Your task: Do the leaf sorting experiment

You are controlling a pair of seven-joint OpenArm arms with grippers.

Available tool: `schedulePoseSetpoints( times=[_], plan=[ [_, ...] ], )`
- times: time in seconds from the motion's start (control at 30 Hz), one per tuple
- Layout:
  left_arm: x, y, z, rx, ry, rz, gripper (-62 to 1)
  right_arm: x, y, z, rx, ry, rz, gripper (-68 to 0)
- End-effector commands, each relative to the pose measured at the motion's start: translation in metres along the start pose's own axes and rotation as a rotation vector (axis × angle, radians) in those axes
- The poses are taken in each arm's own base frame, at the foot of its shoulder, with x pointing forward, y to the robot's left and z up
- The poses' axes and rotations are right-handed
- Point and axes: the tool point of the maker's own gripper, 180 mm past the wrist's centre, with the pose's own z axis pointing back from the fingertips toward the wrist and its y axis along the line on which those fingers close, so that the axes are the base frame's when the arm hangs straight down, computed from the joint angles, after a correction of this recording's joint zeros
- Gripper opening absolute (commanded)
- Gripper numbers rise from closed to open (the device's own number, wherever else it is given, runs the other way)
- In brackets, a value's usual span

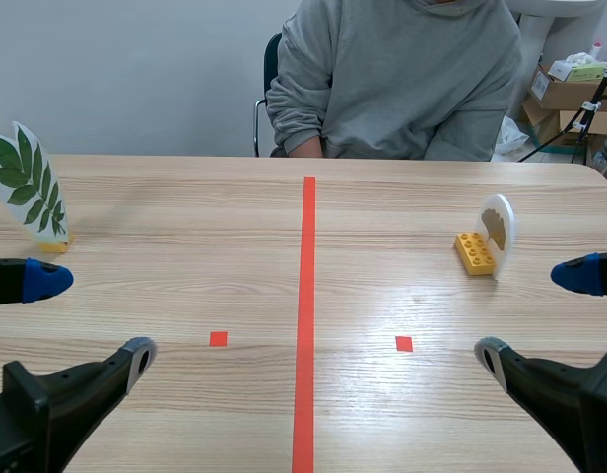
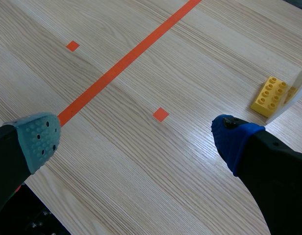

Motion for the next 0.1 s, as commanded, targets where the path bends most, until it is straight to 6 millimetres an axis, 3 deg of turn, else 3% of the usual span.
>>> schedulePoseSetpoints(
  times=[0.0, 0.07],
  plan=[
    [0.0056, 0.0015, -0.0004, 0.008, -0.025, 0.006, 0.2, 0.0057, 0.0005, -0.0014, 0.01, -0.027, -0.003, -3.7],
    [0.0056, 0.0015, -0.0004, 0.008, -0.025, 0.006, 0.2, 0.0057, 0.0005, -0.0014, 0.01, -0.027, -0.003, -3.7]
  ],
)
